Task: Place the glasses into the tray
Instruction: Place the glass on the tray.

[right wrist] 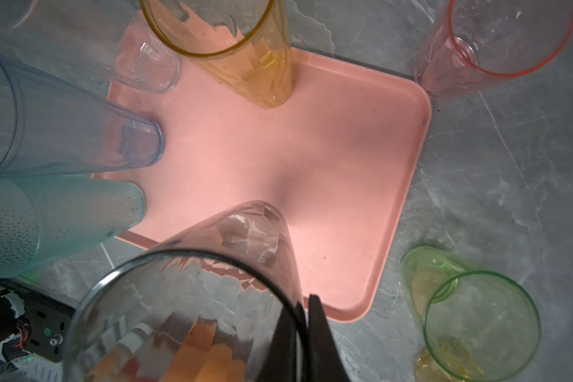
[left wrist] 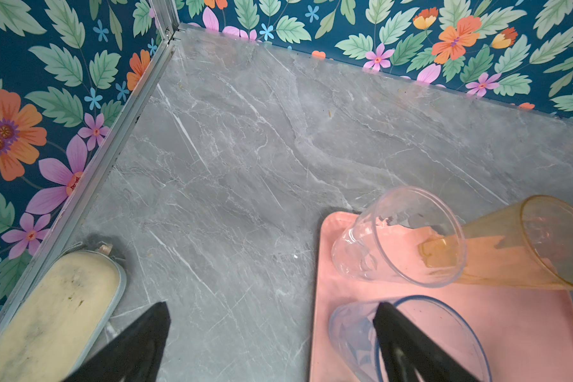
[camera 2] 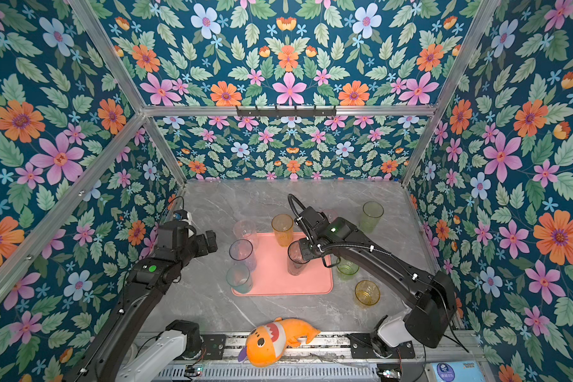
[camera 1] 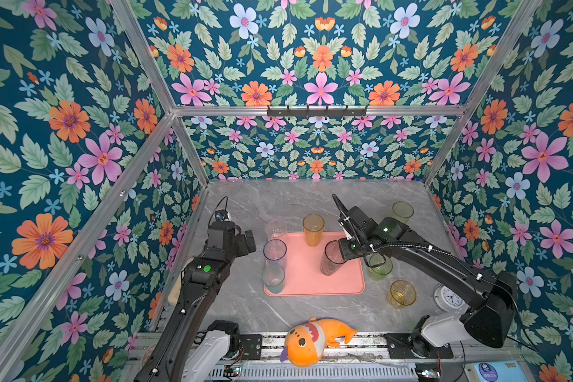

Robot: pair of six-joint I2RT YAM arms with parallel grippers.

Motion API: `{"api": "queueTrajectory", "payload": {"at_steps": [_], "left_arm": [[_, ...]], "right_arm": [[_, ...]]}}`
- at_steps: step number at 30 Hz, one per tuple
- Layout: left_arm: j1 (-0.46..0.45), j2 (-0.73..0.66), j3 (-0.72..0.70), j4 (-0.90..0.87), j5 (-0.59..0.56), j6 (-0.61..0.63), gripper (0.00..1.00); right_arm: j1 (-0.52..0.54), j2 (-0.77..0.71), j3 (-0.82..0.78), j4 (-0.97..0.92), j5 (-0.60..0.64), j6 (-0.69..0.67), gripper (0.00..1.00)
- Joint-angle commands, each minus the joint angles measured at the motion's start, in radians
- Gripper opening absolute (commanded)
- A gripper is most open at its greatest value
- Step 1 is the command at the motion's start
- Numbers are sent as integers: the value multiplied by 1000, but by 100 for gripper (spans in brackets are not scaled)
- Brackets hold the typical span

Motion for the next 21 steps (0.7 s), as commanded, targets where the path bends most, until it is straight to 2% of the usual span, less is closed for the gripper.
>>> {"api": "queueTrajectory", "payload": {"at_steps": [1,21], "left_arm": [[2,-1,-1,9,-4,-3,99],[1,-9,-11,4,-17,4,99]], "right_arm": [[16,24,19,15,37,24,0],[53,181,143,7,77,16,0]]}}
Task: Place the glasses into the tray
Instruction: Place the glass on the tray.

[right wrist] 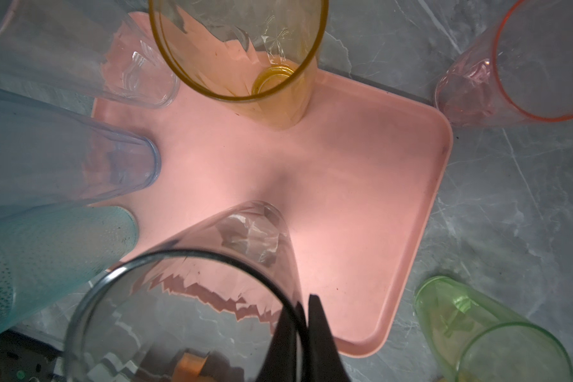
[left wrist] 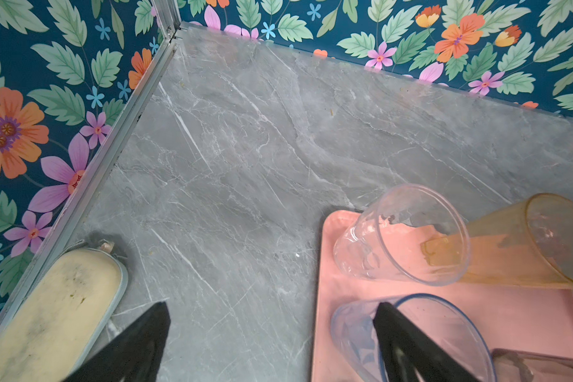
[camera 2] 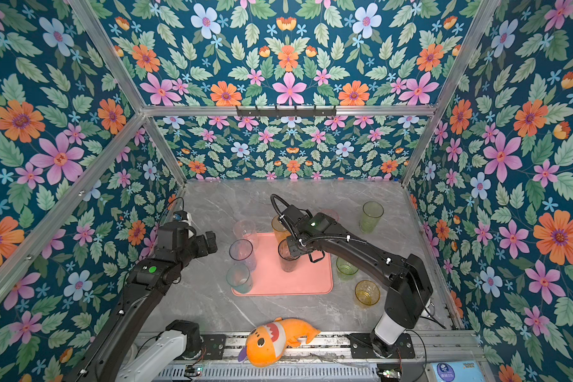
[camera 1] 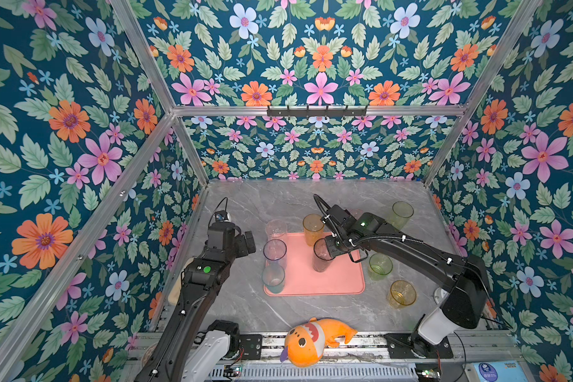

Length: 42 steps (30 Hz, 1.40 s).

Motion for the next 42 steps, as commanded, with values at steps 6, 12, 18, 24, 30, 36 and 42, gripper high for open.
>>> {"api": "queueTrajectory", "payload": {"at_steps": [6,12,18,24,30,36,42], "left_arm": [[1,-4,-2,3,-18,5,99],[1,-5,-4,2,-20,9,99],[1,-3,-5,2,-21,9,99],[1,-1,-7,2,-21,7,99],[1,-1,-5,2,-19,8,99],[1,0,-5,3,-18,7,99],[0,5,-1,3,-16,7,99]], "right_arm": [[9,64,44,-3,27,-4,0],[12,93,68,-6,27,-9,0],[14,116,88,-15,30,-12,0],[14,134,97,-17,33,-15,0],[15,149,114,-29,44,-19,0],[15,161,134,-40,58,-27,0],[15,180,153,-48,63,-31,0]]}}
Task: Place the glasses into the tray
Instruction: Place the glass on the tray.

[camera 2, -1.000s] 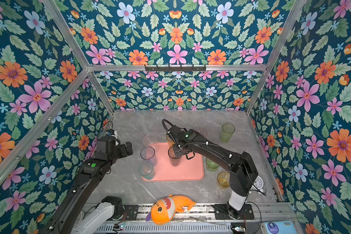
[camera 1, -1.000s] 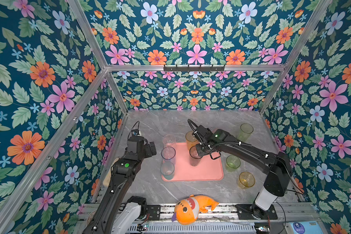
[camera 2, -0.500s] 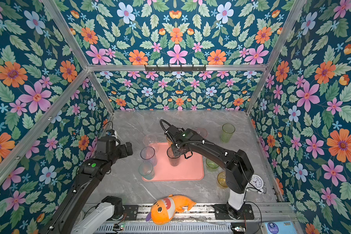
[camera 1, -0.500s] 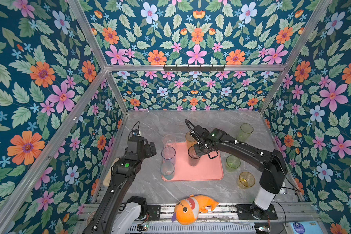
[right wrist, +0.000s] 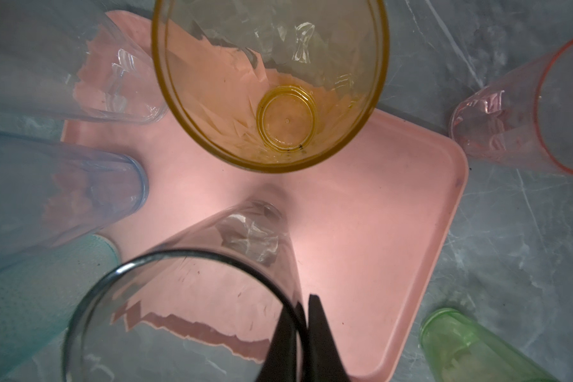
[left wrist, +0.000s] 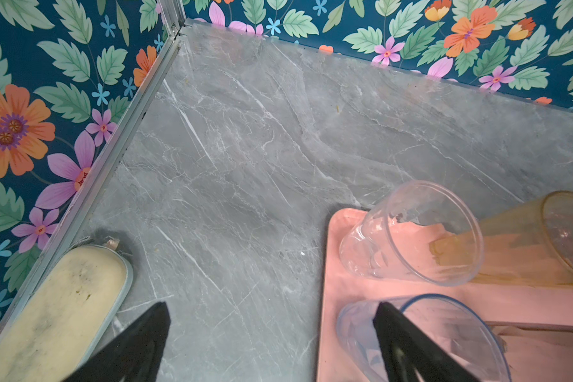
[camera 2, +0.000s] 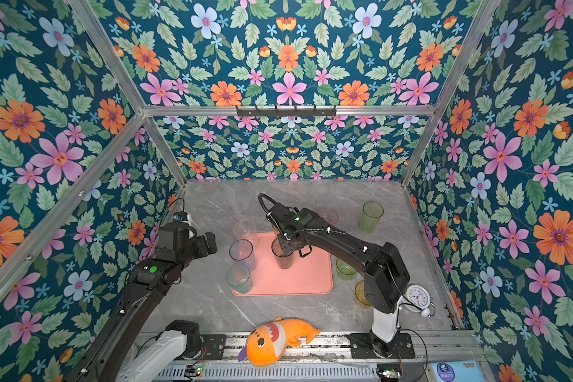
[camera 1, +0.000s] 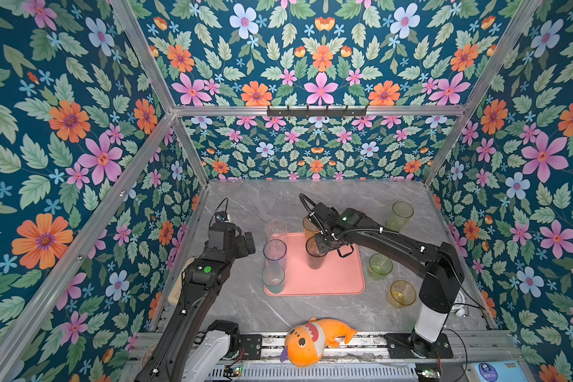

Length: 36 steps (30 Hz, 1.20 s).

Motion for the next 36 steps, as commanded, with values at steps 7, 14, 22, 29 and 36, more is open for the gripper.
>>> {"api": "queueTrajectory", "payload": {"at_steps": [7,14,22,29,36], "left_arm": [[1,4,7,5,-3,5,99],[1,7,9,5,-2,5,99],[0,3,12,-4,-8,7,99],[2,-1,9,-10,-11,6,99],[1,-8,12,-16,-16,9,99]], "right_arm": [[1,9,11,-27,16,-3,0],[1,19,17,-24,12,-1,0],[1,30,26,-20,8,7,0],[1,33,18,-17,0,19,0],[1,32,13,-12,-1,25,4]]}}
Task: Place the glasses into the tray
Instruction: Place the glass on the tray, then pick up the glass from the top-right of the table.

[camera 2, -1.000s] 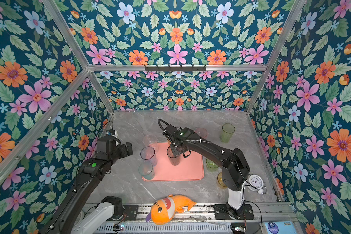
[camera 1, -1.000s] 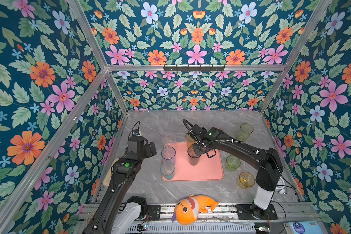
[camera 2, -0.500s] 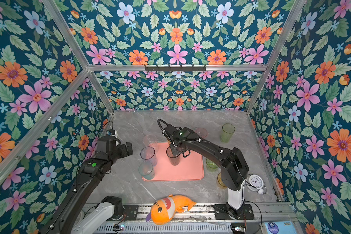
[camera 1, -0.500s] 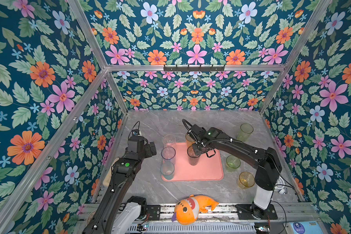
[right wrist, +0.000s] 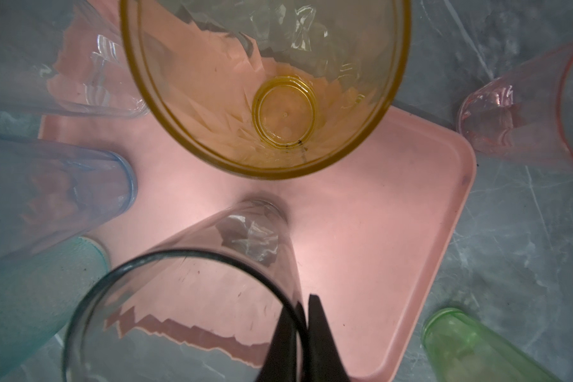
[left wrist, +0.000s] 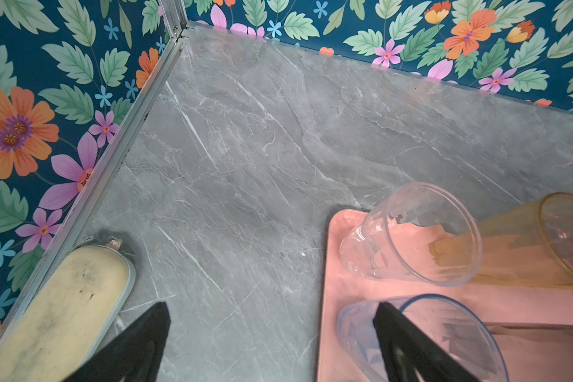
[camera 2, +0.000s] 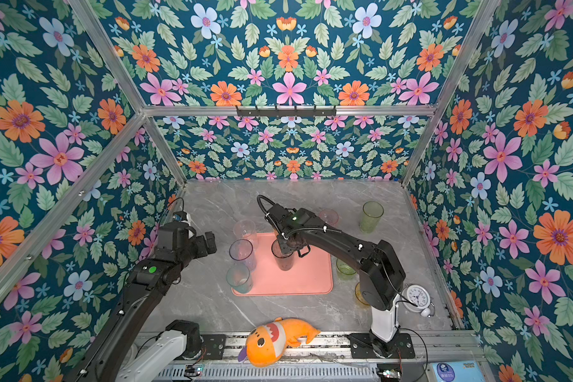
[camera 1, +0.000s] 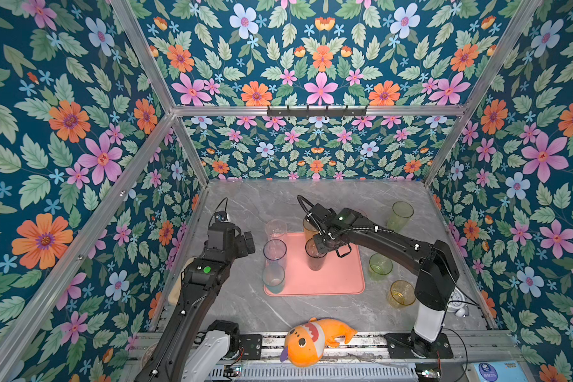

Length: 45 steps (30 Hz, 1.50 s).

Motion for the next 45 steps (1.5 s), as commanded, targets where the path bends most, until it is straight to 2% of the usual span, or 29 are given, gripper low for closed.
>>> {"api": "queueTrajectory", "payload": {"at_steps": [1,8,12,19,23,37,45], "left_arm": [[1,-4,5,-9,-11,7,99],[1,-10,3,-15,-13,4,99],[2,-12,3,-17,-11,5,99],[2,-16,5,-20,-14,6,99],[1,-17,5,-20,-16,7,99],[1,-19,8,-20,-16,6,99],[1,-23,9,-20,-18,5,99]], "right_arm": [[1,2,2,0,1,18,6],[1,-2,5,3,-8,11,15],[1,-8,10,1,-5,9,24],[1,-21,34,-15,4,-7,30],[1,-45,70,-38,27,-26,37],[-9,-171,183,-51,123,-118,45],[-100,-284,161,-7,155,-129,49]]}}
